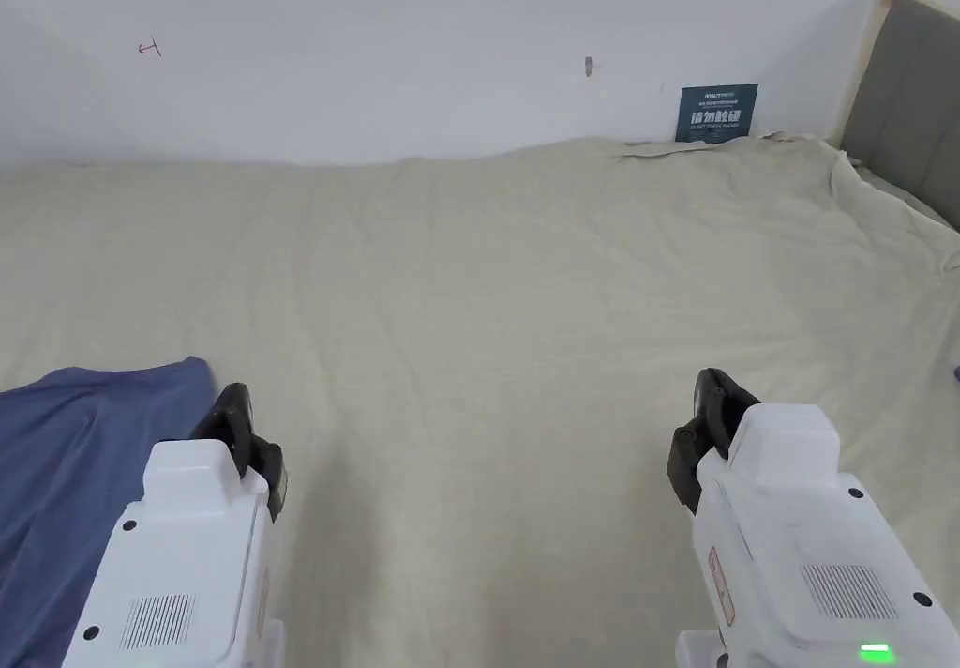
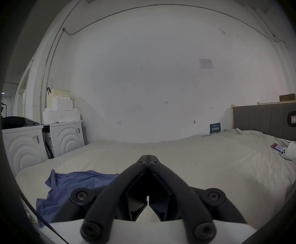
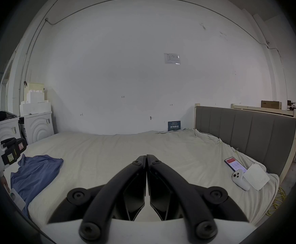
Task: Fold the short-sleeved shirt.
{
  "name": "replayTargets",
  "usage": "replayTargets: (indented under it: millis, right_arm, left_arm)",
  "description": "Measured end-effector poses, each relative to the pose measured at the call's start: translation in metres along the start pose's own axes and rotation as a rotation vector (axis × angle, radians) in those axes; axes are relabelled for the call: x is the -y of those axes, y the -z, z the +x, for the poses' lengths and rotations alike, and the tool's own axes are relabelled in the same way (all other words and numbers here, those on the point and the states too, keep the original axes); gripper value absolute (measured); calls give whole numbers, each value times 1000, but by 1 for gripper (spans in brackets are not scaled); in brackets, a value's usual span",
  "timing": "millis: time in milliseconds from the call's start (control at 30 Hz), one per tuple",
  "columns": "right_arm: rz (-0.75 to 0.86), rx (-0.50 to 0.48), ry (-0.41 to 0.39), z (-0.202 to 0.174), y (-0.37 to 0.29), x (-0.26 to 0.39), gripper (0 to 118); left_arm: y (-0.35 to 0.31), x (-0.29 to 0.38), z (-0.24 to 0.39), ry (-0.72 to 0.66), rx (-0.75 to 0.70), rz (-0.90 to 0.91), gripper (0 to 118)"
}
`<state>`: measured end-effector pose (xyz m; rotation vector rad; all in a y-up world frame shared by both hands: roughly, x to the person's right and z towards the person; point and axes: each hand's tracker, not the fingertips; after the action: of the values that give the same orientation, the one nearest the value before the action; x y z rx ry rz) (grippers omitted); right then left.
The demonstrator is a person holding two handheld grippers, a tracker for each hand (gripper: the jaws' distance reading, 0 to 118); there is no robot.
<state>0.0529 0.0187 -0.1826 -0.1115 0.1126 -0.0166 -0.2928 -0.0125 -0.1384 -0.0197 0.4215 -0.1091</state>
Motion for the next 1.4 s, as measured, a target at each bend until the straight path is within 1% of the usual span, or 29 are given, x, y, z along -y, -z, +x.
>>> replayTargets:
  millis: [467,1000,1100,1167,1200,1233,1300,1367,1400]
  right_arm:
    - [6,0,0,1,-2,-3,1]
    - [11,-13,-18,3,-3,-4,1]
    - [20,-5,-43,1,-4,-6,1]
    - [46,22,-133,-5,-5,-11,1]
    - [61,43,-197,-10,-6,-13,1]
    - [86,73,-297,-17,-8,-15,1]
    - [156,140,-522,-31,-10,-12,1]
    - [243,224,-793,-46,-11,-4,1]
    - [291,241,-888,-49,-11,1,1]
  left_arm:
    - [0,-1,-4,4,-9,8,0]
    - [0,-5,-3,3,-21,14,0]
    - [0,-8,-5,-31,-28,11,0]
    - [1,-12,-10,-129,-24,-4,0]
    - [2,-15,-14,-214,-12,-9,0]
    - [2,-17,-21,-330,8,-16,0]
    - [6,-17,-39,-622,74,-41,0]
    - [10,-12,-59,-992,148,-47,0]
    - [11,-6,-66,-1134,165,-42,0]
